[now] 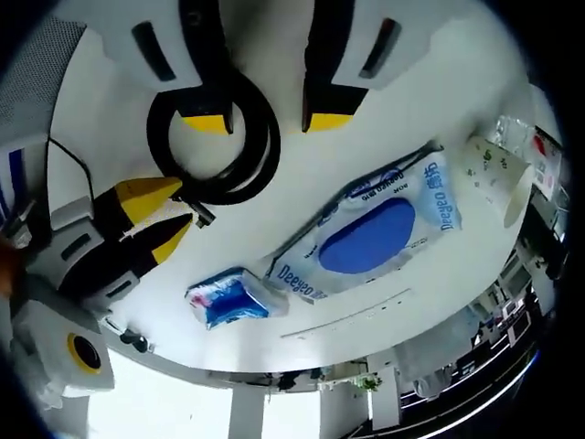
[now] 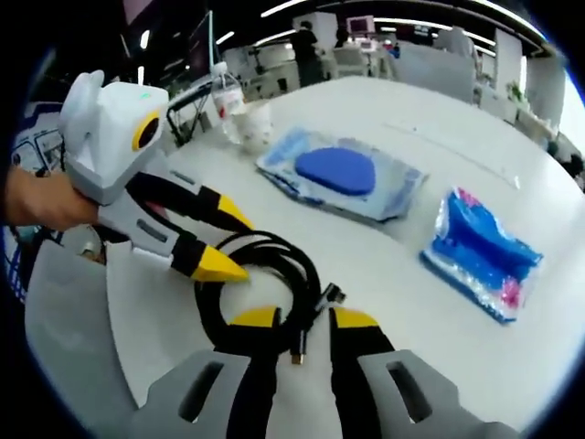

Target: Arrange the tabletop items into an orderly group along one side of the table until the central work area is clear of visible clutter.

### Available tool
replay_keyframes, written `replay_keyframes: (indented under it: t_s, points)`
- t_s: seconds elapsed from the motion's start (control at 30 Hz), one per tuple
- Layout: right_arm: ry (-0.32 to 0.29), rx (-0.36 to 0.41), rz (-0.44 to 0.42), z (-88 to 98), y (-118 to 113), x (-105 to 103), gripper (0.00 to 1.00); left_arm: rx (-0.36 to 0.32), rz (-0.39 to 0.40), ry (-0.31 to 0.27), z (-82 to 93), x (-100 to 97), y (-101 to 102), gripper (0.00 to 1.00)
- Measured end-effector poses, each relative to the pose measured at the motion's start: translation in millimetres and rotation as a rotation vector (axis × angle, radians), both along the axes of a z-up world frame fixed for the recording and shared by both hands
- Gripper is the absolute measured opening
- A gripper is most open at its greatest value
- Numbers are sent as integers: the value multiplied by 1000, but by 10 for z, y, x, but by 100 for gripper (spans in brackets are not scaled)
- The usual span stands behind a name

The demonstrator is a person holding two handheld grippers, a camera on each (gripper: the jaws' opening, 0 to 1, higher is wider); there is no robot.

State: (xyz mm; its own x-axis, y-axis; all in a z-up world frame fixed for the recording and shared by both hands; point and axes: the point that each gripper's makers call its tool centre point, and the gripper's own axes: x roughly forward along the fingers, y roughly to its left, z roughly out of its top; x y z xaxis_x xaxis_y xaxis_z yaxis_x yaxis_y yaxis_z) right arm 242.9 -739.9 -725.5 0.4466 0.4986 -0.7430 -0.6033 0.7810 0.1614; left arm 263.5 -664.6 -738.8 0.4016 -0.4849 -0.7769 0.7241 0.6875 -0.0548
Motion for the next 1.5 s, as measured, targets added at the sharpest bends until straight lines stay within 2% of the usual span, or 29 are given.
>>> replay_keyframes:
  t_s: [0.17, 0.33, 0.43, 0.6, 0.8, 0.97, 1.5]
  points:
    - [-22, 5, -9, 31, -11, 20, 29, 1, -6, -9, 33, -1, 2, 32]
    - [-17, 4, -12, 35, -25, -3, 29, 5, -8, -5, 30, -23, 19, 30]
    - [0, -3, -9, -20, -23, -41, 29, 15, -20, 26, -43, -76, 13, 24]
    - [3, -3, -3, -25, -8, -78, 29, 14, -29, 6, 5, -76, -5, 23]
    - [31, -20, 3, -116, -5, -128, 23, 29, -40, 18, -31, -63, -4, 17]
    - [39, -19, 7, -109, 15, -107, 12, 33, -44, 16, -41, -43, -30, 13]
    - [34, -23, -5, -119, 11, -29, 11, 25, -35, 5, -42, 56, -42, 12]
